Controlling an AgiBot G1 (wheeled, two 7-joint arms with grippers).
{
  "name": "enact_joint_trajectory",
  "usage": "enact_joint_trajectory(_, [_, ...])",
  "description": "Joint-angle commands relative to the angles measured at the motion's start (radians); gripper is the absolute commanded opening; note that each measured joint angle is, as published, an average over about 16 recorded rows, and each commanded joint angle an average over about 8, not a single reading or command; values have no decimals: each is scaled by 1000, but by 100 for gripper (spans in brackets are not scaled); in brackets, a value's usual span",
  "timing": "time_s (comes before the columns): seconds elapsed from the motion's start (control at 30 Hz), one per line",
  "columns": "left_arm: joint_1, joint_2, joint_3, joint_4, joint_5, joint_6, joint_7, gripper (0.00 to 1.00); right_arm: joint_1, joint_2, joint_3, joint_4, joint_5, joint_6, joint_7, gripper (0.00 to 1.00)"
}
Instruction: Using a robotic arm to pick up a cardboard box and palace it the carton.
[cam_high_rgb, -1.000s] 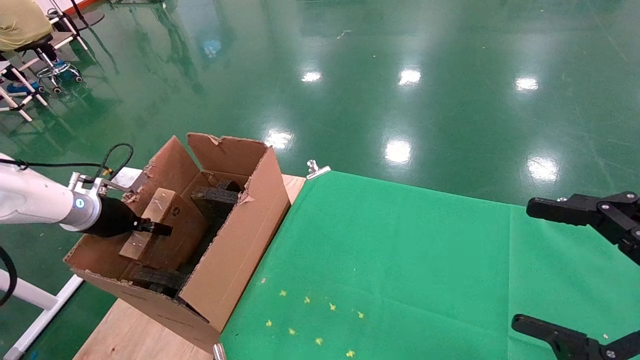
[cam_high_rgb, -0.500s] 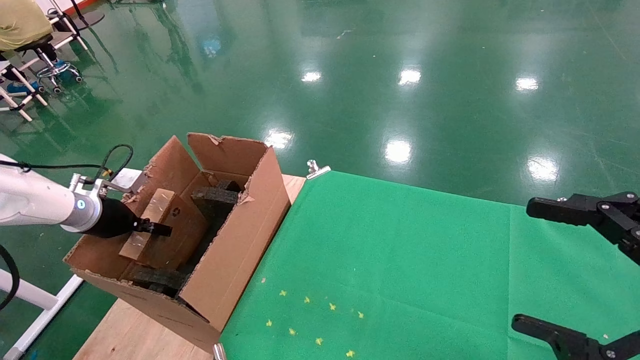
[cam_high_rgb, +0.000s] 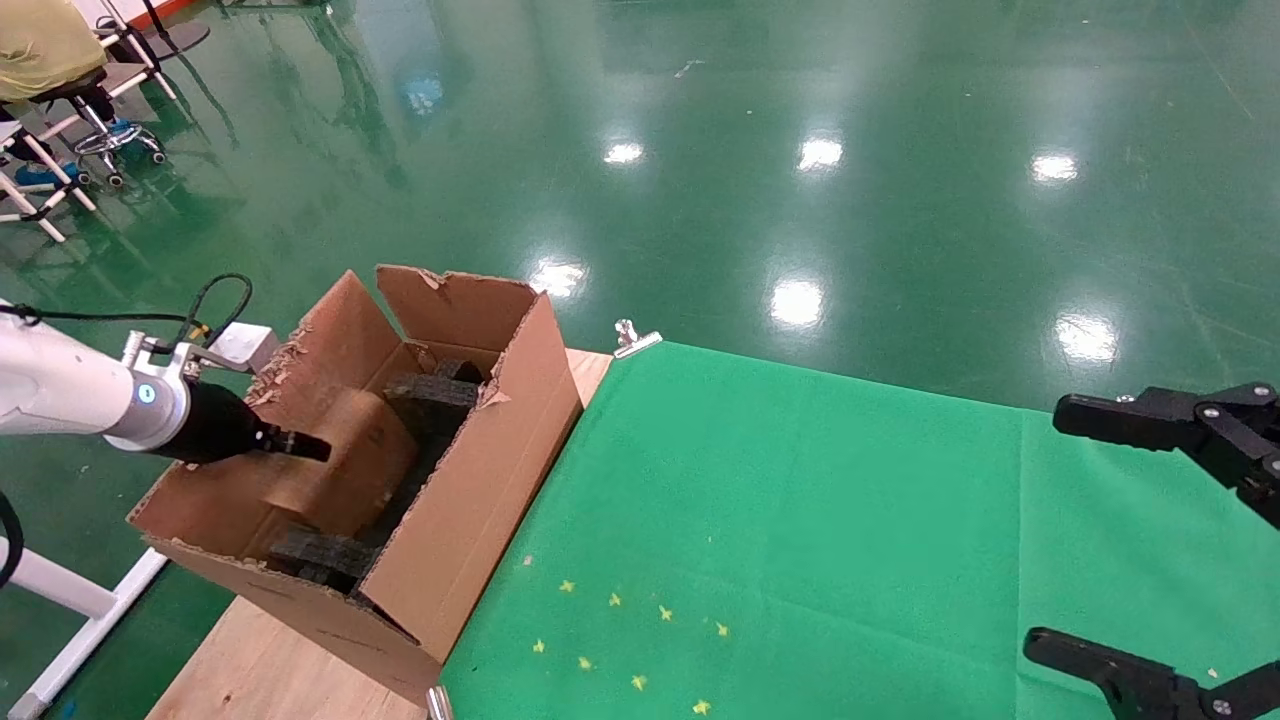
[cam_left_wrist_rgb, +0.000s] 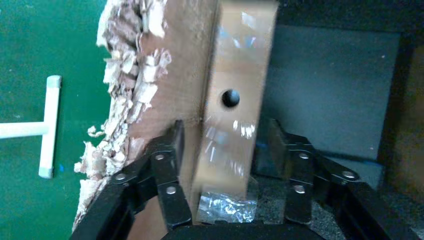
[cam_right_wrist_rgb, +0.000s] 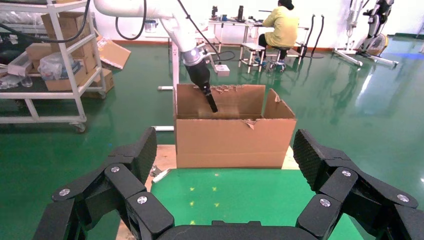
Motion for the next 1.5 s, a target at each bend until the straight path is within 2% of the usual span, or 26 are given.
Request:
enact_joint_trajectory(0.03, [-5,0,1,0,1,3,-1,100,0,0,0,0,0,0,0,100])
enact_joint_trajectory(0.27, [-55,-1,-9,-13,-13,29,-8,100,0,0,0,0,0,0,0,100])
enact_joint_trajectory(0.53, [-177,-9,-30,-42,-42,94,-38,100,0,0,0,0,0,0,0,100])
enact_joint_trajectory(0.87, [-305,-34,-105,-150,-157,279,-88,100,0,0,-1,0,0,0,0,100])
enact_joint_trajectory(1.17, [-287,-59,-186,-301,-310,457,-200,100,0,0,-1,0,0,0,0,100])
enact_joint_trajectory(1.33, [-247,-65,-224,-375,-385,517,-275,100,0,0,-1,0,1,0,0,100])
enact_joint_trajectory(1.5, [-229,-67,-240,-394,-416,536,-294,100,0,0,-1,0,1,1,0,100])
